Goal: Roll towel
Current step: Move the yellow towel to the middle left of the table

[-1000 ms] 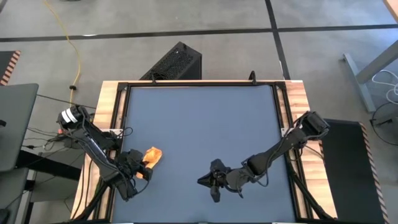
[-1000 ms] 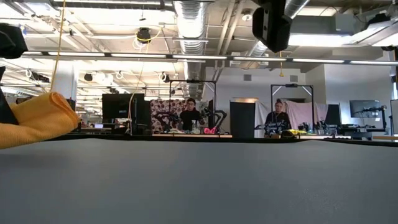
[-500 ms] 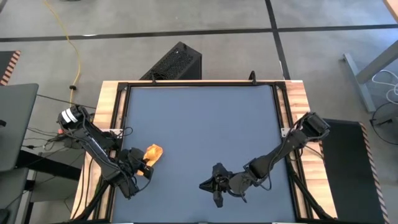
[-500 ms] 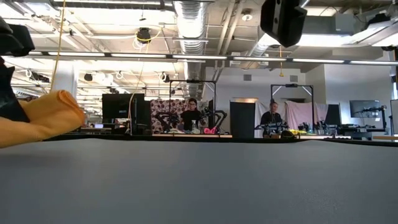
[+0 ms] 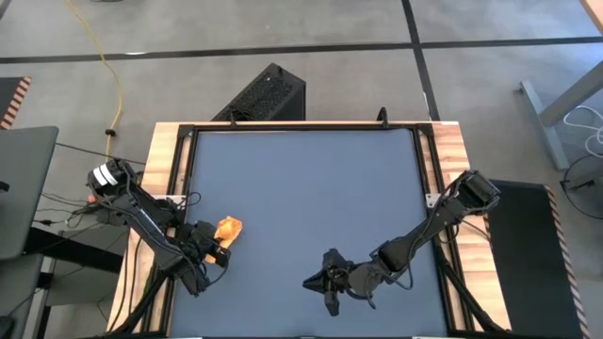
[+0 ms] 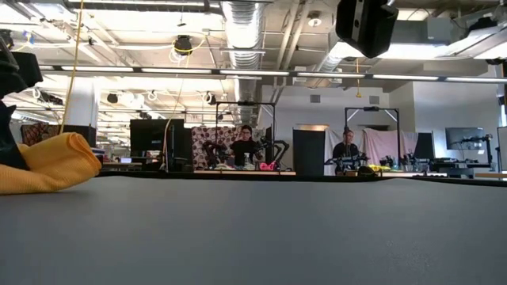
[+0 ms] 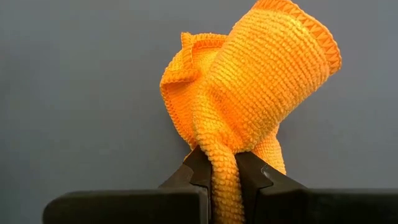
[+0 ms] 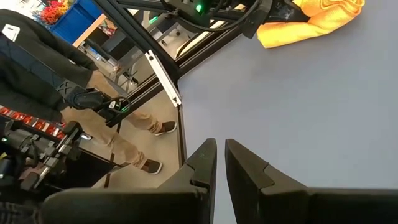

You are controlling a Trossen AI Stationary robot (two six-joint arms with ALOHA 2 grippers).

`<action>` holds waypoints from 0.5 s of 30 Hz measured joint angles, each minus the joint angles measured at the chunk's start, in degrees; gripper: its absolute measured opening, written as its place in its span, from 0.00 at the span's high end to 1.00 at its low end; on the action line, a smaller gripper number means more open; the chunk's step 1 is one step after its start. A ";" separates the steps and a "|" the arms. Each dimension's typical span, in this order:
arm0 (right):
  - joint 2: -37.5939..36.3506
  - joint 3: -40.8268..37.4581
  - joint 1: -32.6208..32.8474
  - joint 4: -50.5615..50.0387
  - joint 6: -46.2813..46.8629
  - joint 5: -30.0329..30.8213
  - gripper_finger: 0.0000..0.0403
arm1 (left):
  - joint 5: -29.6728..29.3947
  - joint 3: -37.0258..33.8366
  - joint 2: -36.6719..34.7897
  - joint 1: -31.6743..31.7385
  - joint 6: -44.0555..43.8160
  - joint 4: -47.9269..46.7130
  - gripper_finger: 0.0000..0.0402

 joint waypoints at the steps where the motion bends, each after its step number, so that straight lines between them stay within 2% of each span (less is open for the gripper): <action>1: 0.00 0.00 0.01 0.00 0.00 0.00 0.85 | -0.04 0.00 0.00 0.00 0.01 -0.04 0.97; 15: 0.00 0.00 0.17 -0.70 -0.17 -0.02 0.85 | 0.23 0.00 0.00 0.04 5.22 0.16 0.97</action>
